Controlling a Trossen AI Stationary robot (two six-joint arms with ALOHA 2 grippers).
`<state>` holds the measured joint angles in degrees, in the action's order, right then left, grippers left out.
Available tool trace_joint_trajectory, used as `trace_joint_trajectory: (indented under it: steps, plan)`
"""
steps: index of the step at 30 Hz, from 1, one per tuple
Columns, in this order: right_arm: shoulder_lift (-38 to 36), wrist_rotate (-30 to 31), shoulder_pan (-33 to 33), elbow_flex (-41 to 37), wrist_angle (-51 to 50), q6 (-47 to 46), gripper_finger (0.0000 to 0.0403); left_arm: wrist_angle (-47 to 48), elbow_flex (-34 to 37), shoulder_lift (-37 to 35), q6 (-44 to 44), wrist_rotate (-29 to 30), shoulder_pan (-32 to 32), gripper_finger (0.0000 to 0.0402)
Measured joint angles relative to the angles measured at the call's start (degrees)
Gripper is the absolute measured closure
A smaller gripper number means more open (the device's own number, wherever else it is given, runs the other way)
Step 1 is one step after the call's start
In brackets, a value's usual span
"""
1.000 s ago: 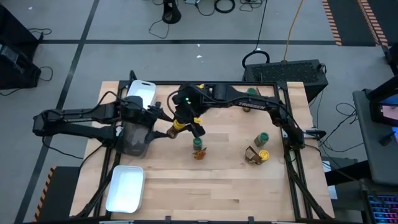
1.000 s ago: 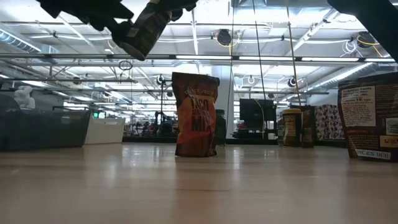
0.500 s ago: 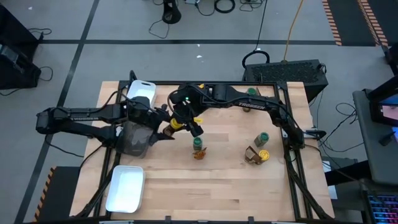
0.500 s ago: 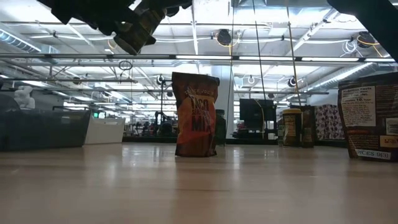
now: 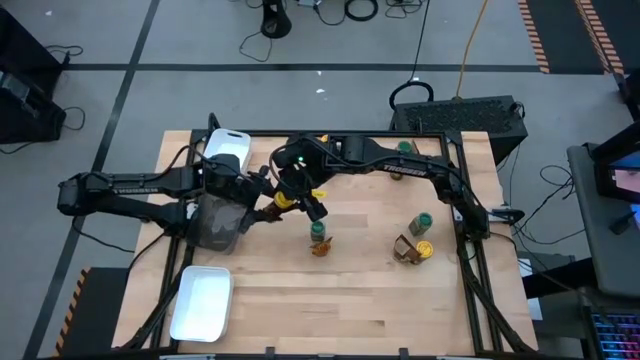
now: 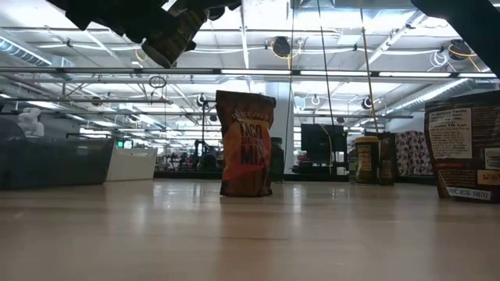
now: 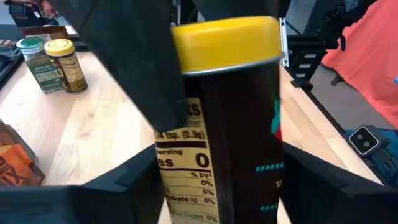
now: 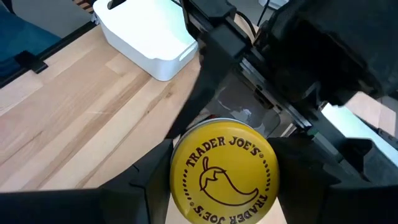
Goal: Sort spices by type
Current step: Put the bottom left yellow seasoning bottle into the top white bin
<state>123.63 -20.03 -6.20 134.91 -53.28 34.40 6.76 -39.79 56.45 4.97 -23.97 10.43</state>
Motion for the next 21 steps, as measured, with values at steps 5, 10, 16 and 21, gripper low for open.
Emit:
trace_joint_trajectory:
  steps: [5,10,16,21]
  plan:
    - [0.0,0.05,0.04,0.02,0.02,-0.17,0.0186,-0.04,0.0,0.02,-0.17,0.0,0.01,0.0178]
    - [0.0,0.35,0.02,0.02,0.53,-0.9,0.015,-0.03,0.0,0.0,0.04,0.04,0.01,0.0177]
    - [-0.22,4.21,0.02,0.02,0.81,-0.66,0.0098,-0.02,0.04,-0.25,1.16,1.49,0.42,0.0172]
    - [-1.55,5.4,-0.69,0.16,-0.3,-0.88,0.0075,-0.26,0.04,-1.78,2.03,2.65,2.56,0.0171]
